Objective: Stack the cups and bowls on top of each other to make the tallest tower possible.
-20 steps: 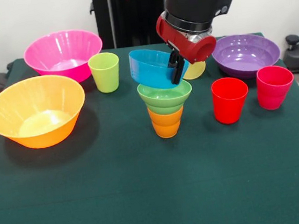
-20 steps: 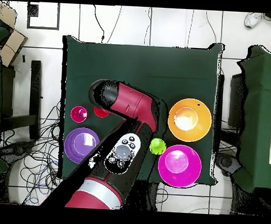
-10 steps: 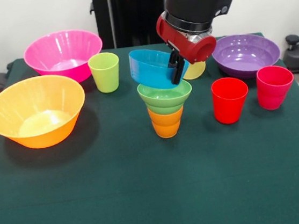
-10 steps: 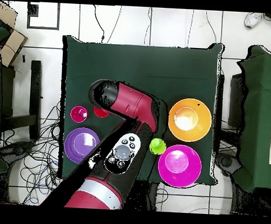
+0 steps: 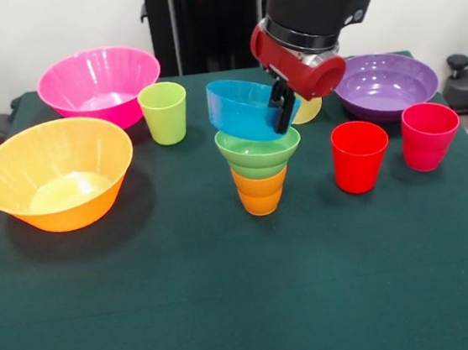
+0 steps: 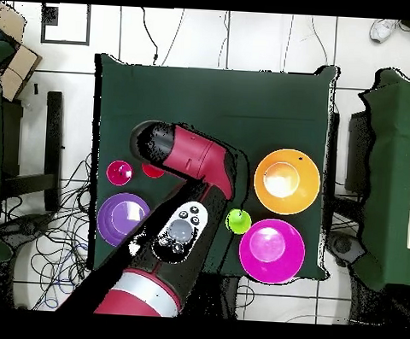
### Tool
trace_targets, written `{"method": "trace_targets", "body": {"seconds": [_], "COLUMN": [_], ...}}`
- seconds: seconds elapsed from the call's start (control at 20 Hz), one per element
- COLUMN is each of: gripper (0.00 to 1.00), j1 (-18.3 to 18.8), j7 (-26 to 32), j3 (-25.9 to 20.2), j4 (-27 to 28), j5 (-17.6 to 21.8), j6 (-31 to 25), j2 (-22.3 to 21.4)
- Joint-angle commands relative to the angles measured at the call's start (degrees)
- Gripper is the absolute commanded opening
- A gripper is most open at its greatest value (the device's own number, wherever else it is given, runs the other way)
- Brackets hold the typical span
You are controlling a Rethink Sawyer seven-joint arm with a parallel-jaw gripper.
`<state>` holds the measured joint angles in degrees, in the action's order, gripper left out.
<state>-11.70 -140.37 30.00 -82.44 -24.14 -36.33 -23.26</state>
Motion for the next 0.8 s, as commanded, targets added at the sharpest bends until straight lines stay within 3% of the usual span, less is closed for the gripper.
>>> {"method": "trace_targets", "body": {"seconds": [0.05, 0.8], "gripper": [0.0, 0.0], "j1": [-2.36, -5.73], "j7": [-13.11, -13.78], "j3": [-4.29, -5.03], "j4": [-1.13, -3.21], "j5": [-1.59, -3.57], "j6": [2.99, 5.66], "j2": [2.43, 3.18]}}
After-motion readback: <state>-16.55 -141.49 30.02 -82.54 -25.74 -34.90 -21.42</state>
